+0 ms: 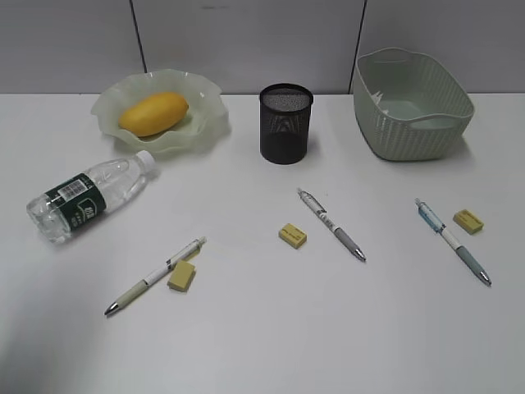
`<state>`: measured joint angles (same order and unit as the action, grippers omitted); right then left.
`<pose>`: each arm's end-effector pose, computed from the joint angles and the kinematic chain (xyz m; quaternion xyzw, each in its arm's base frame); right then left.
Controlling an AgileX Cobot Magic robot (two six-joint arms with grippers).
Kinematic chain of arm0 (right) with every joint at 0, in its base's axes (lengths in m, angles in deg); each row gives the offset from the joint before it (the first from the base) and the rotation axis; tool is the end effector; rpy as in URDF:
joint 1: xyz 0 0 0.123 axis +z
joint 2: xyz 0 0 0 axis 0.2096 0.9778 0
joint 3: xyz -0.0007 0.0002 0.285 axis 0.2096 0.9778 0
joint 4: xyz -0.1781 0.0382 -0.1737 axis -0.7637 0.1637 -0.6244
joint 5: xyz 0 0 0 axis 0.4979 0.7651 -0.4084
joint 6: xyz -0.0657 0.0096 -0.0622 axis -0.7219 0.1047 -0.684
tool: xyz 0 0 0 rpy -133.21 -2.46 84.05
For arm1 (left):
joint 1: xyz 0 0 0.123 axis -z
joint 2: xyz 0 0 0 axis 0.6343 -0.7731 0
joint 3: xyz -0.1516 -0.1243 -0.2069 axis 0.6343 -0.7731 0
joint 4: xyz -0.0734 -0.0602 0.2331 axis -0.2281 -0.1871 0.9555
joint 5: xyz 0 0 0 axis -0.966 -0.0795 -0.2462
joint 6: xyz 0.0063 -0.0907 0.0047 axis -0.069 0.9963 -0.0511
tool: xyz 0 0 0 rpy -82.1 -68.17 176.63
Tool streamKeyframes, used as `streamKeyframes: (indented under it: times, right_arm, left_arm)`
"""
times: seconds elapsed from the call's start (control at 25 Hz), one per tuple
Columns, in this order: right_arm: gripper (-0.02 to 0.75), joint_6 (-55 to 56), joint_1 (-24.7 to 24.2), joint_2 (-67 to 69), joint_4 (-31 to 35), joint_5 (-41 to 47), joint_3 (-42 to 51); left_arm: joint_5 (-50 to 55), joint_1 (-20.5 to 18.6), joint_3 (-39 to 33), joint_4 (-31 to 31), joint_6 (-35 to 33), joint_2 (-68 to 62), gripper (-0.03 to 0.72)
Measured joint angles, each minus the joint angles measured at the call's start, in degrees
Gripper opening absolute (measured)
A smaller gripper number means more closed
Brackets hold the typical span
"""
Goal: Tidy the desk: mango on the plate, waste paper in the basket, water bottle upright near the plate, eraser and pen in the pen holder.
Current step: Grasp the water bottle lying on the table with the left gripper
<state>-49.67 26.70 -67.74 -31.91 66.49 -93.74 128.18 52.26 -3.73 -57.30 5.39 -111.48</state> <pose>0.0315 0.0078 0.2774 -0.0929 0.9052 0.0598 0.4103 0.1729 -0.0405 0.2898 0.1221 0.9556 -0.0315 0.2662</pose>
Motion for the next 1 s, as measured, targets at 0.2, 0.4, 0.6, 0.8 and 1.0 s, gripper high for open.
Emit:
streamKeyframes:
  times: [0.2,0.4,0.6,0.8,1.0]
  right_arm:
    - [0.519,0.0,0.0,0.0,0.0,0.0,0.0]
    - [0.519,0.0,0.0,0.0,0.0,0.0,0.0]
    - [0.519,0.0,0.0,0.0,0.0,0.0,0.0]
    - [0.519,0.0,0.0,0.0,0.0,0.0,0.0]
    - [0.519,0.0,0.0,0.0,0.0,0.0,0.0]
  left_arm:
    - [0.5,0.0,9.4,0.2,-5.2,-12.8,0.581]
    - [6.2,0.0,20.8,1.4,-9.2,-25.8,0.636]
    - [14.1,0.0,32.9,3.6,-10.3,-38.4,0.639]
    - [17.0,0.0,42.6,1.9,-13.4,-48.3,0.637]
    - [18.4,0.0,49.9,1.5,-15.8,-55.6,0.638]
